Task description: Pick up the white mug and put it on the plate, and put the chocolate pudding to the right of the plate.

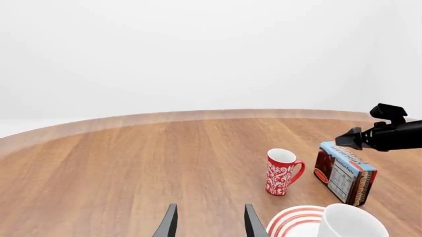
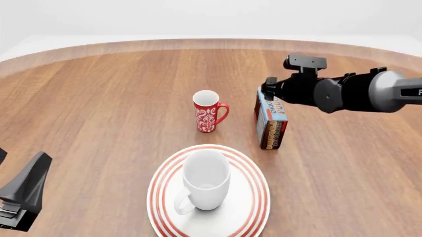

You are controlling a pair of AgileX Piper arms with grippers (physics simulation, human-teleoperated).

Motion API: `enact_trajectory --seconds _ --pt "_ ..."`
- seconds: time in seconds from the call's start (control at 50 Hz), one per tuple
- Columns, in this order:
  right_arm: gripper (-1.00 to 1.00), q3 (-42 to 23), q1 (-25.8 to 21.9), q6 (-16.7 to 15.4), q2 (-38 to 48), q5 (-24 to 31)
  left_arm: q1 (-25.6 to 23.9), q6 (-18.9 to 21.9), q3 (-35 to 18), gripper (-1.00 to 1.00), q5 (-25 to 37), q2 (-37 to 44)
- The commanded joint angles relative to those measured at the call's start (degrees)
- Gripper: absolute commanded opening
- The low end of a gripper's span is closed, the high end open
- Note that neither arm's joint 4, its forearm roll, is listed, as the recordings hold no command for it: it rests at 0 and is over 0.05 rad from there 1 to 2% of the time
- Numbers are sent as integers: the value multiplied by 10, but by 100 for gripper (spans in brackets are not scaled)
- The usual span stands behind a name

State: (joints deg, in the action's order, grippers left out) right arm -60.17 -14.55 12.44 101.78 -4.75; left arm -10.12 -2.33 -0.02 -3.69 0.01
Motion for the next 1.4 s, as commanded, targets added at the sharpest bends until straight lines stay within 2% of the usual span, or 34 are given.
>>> enact_trajectory --seconds 0.02,1.4 --pt "100 -1 -2 -1 8 -1 0 1 0 100 0 0" --pt "100 -4 -7 -5 49 -6 2 1 0 100 0 0"
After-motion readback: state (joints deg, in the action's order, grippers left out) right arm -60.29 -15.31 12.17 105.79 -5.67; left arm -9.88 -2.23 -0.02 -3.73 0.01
